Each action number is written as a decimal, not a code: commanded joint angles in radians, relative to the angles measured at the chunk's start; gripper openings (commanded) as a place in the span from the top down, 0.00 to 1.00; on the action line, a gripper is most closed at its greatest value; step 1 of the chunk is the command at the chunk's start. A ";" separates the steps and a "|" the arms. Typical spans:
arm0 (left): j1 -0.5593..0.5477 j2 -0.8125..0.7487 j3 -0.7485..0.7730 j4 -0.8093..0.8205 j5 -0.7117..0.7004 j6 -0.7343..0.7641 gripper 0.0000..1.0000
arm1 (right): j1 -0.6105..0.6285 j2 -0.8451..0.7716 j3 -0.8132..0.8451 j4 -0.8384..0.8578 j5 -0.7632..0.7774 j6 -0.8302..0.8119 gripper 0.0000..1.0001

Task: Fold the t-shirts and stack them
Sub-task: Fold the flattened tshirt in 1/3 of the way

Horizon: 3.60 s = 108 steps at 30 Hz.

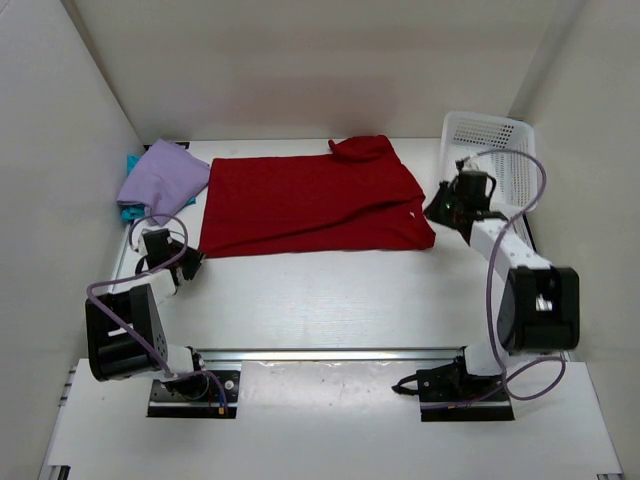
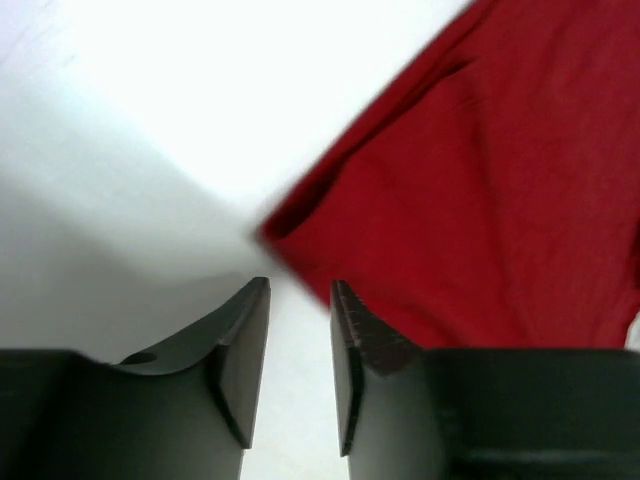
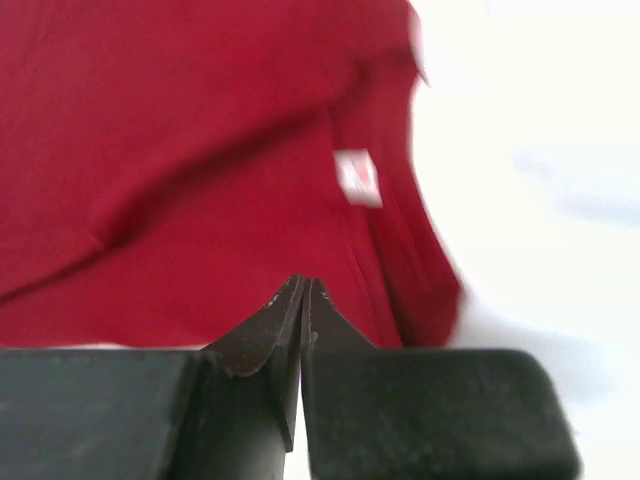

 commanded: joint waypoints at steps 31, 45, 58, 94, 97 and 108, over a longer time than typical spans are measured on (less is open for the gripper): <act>0.024 0.118 0.055 -0.046 0.066 0.059 1.00 | -0.208 -0.173 -0.535 0.259 -0.083 0.241 1.00; -0.028 -0.372 -0.115 -0.373 -0.077 0.203 1.00 | -0.279 -0.900 -0.780 -0.156 -0.065 0.267 1.00; -0.252 -0.463 -0.033 -0.256 0.012 0.223 0.55 | 0.008 -0.772 -0.485 -0.180 0.018 0.054 0.90; -0.655 -0.284 -0.077 -0.007 0.207 0.203 0.56 | 0.321 -0.001 -0.113 0.021 0.067 -0.075 0.71; -0.650 -0.287 -0.082 -0.011 0.204 0.199 0.56 | 0.293 0.012 -0.051 0.018 0.047 -0.049 0.70; -0.649 -0.279 -0.088 0.006 0.202 0.193 0.56 | 0.340 0.169 0.058 -0.052 0.109 -0.095 0.68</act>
